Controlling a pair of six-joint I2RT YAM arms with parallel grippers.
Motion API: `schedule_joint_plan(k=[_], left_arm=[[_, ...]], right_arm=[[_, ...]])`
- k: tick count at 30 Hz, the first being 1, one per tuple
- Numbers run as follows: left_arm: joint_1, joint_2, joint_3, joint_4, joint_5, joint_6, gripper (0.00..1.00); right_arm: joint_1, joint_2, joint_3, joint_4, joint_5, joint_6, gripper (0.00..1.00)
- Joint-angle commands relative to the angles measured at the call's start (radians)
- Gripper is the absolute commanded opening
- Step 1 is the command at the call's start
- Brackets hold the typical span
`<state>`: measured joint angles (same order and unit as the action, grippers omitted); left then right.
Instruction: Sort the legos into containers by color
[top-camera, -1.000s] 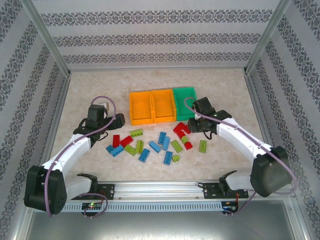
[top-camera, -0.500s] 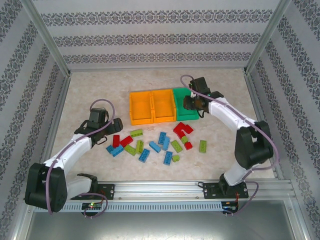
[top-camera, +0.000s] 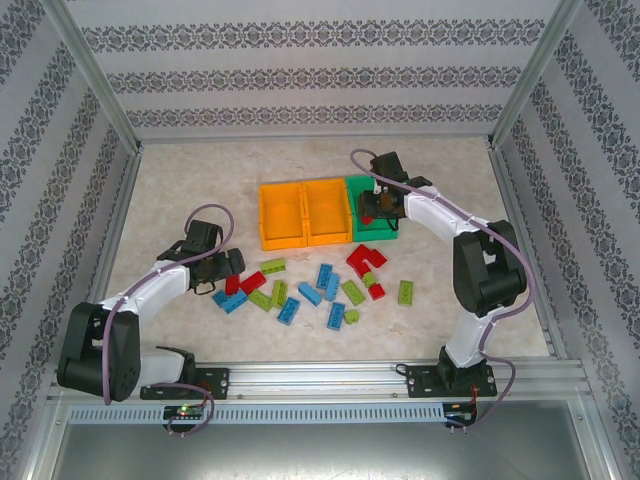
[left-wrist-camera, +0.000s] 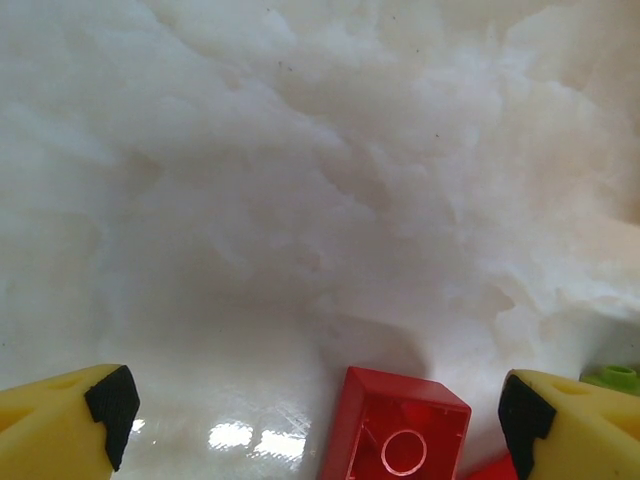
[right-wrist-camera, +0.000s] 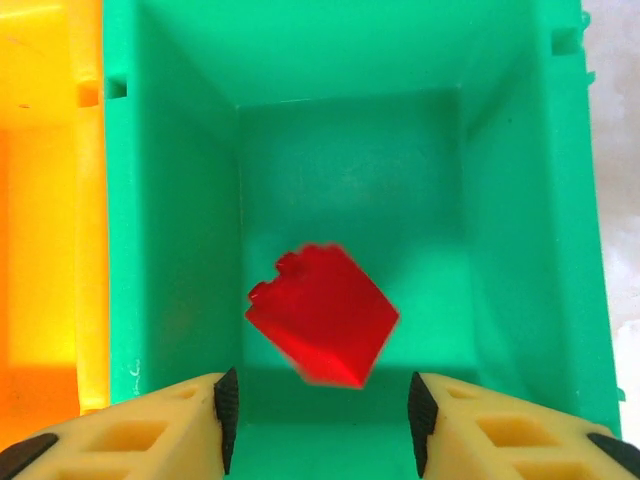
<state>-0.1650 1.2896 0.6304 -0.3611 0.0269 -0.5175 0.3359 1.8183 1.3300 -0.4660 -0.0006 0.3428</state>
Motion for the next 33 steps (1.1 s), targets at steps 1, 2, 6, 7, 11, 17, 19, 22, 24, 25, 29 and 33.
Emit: schedule_joint_plan(k=[1, 2, 6, 7, 11, 17, 19, 22, 24, 25, 29, 33], left_arm=[[-0.014, -0.01, 0.007, -0.025, 0.024, -0.013, 0.92], [-0.013, -0.013, 0.005, -0.026, 0.03, -0.014, 0.92], [-0.015, -0.034, -0.001, -0.047, 0.045, -0.018, 0.86], [-0.017, -0.041, 0.0, -0.056, 0.051, -0.018, 0.85], [-0.033, -0.076, -0.02, -0.082, 0.046, -0.03, 0.84], [-0.055, -0.127, -0.069, -0.065, 0.051, -0.047, 0.84], [-0.063, -0.131, -0.084, -0.038, 0.068, -0.049, 0.84], [-0.073, -0.117, -0.082, -0.021, 0.086, -0.043, 0.85], [-0.083, -0.103, -0.072, -0.022, 0.086, -0.034, 0.85], [-0.089, -0.098, -0.066, -0.022, 0.082, -0.031, 0.85], [-0.109, -0.078, -0.061, -0.017, 0.056, -0.032, 0.84], [-0.108, -0.046, -0.052, -0.044, 0.009, -0.054, 0.81]], right_arm=[[0.0, 0.004, 0.0, 0.002, 0.002, 0.002, 0.55], [0.0, 0.001, -0.001, 0.001, 0.001, 0.004, 0.57], [0.004, -0.027, -0.025, 0.017, -0.006, 0.019, 0.67], [0.005, -0.038, -0.034, 0.022, -0.003, 0.022, 0.7], [0.008, -0.096, -0.08, 0.05, -0.003, 0.03, 0.77], [0.007, -0.204, -0.151, 0.077, 0.014, 0.032, 0.84], [0.005, -0.231, -0.172, 0.074, 0.023, 0.026, 0.85], [-0.002, -0.255, -0.205, 0.072, 0.036, 0.024, 0.86], [-0.009, -0.261, -0.225, 0.069, 0.033, 0.025, 0.86], [-0.012, -0.263, -0.233, 0.069, 0.029, 0.027, 0.86], [-0.014, -0.271, -0.259, 0.066, 0.028, 0.027, 0.86], [-0.017, -0.285, -0.276, 0.068, 0.032, 0.033, 0.86]])
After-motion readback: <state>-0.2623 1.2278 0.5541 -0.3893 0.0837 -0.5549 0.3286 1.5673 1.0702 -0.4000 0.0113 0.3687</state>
